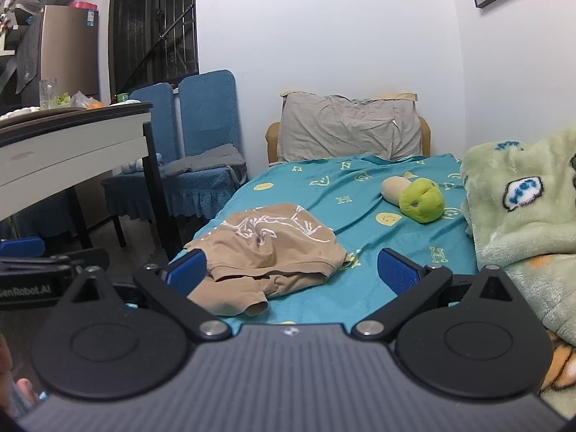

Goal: Fold clothes
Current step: 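Move both grippers toward the crumpled tan T-shirt on the bed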

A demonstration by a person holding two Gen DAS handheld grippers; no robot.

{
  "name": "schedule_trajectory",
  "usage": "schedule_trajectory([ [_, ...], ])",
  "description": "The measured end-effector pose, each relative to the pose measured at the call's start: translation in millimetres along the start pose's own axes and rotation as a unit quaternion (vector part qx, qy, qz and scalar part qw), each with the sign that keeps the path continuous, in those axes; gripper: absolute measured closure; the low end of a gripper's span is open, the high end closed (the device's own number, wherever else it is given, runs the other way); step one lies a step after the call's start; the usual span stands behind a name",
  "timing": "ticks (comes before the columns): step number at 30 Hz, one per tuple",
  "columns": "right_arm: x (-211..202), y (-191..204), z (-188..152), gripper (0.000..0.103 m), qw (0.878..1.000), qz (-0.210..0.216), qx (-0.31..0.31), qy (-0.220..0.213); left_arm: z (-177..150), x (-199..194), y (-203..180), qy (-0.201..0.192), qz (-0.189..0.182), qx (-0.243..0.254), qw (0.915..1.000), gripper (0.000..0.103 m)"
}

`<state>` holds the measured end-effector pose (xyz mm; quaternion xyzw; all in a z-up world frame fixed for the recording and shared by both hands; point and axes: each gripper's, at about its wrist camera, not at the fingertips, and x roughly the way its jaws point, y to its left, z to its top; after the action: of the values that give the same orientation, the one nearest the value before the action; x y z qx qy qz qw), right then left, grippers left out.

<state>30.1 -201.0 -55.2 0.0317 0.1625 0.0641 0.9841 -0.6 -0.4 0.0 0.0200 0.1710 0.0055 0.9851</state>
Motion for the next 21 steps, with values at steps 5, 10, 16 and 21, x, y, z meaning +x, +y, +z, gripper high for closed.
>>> schedule_trajectory([
  [5, -8, -1, -1, 0.000, 1.000, -0.003, 0.001, -0.023, -5, -3, -6, 0.000, 0.011, -0.012, 0.9999, 0.000],
  [10, -10, -1, 2, 0.000, 0.999, 0.005, 0.008, -0.035, -5, 9, -6, 0.014, 0.003, -0.018, 0.9997, 0.000],
  [16, -11, -10, 0, 0.000, 0.998, -0.005, 0.044, -0.032, -3, 3, 3, 0.016, 0.000, -0.021, 0.9996, 0.000],
  [21, -6, -17, -2, 0.011, 0.997, 0.010, 0.067, -0.021, -4, 4, 4, 0.015, -0.003, -0.023, 0.9996, 0.000],
])
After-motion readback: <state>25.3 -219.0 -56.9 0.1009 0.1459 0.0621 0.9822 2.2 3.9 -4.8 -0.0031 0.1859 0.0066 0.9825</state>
